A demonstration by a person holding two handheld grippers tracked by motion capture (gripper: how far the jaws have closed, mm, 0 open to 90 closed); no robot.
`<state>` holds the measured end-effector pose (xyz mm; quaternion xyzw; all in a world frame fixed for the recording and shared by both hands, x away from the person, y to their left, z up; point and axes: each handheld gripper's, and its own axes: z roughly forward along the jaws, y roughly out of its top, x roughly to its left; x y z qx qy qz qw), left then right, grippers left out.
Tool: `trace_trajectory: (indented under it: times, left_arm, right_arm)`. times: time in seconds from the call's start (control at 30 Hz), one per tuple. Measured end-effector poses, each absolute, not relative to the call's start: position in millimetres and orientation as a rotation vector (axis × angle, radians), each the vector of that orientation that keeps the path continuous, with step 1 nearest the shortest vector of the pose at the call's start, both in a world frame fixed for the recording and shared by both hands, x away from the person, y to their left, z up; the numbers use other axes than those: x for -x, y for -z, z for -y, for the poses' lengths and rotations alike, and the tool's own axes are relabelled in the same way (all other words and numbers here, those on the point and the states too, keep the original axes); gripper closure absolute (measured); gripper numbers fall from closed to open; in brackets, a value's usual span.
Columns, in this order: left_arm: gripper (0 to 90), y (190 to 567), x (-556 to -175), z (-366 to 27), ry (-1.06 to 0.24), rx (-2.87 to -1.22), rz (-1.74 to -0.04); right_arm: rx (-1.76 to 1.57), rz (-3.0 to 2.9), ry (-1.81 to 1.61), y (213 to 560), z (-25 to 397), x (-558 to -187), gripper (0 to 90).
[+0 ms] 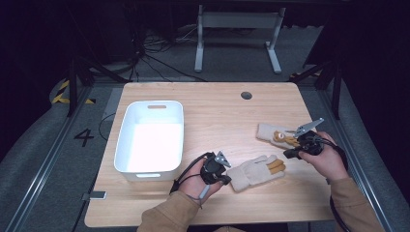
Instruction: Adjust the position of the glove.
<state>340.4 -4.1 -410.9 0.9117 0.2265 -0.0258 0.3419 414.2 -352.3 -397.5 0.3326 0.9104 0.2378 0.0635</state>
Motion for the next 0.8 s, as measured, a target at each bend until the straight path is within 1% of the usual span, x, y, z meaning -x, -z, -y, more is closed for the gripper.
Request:
trace_trajectory:
  times: [0.33, 0.53, 0.8]
  left_arm:
    - [90.0, 406.6, -336.1, 19.4, 0.095, -2.369, -0.490]
    - [89.4, 410.0, -336.2, 34.2, 0.153, -2.392, -0.404]
    - [89.2, 418.3, -338.3, 49.0, 0.213, -2.406, -0.359]
  right_arm:
    - [-1.040, -2.730, -0.716, 398.8, 360.4, -408.7, 90.0]
    - [-1.085, -2.685, -0.740, 397.9, 369.2, -398.3, 90.0]
    - [-1.139, -2.669, -0.722, 403.1, 379.8, -388.1, 90.0]
